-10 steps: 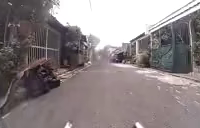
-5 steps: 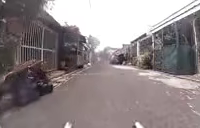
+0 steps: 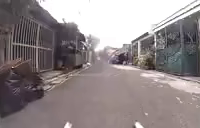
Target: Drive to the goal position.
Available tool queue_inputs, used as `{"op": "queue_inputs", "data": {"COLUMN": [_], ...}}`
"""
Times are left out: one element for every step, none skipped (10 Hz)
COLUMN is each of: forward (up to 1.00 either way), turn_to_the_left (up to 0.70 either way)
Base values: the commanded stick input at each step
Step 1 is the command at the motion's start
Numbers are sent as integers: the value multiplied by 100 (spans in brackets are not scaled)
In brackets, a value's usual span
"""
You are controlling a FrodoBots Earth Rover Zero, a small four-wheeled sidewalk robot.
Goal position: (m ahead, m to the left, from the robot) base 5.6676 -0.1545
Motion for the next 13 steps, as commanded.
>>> {"op": "queue_inputs", "data": {"forward": [70, 70, 70, 70, 70, 70, 70, 70, 70, 70, 70, 70, 70], "turn_to_the_left": [0, 0, 0, 0, 0, 0, 0, 0, 0, 0, 0, 0, 0]}}
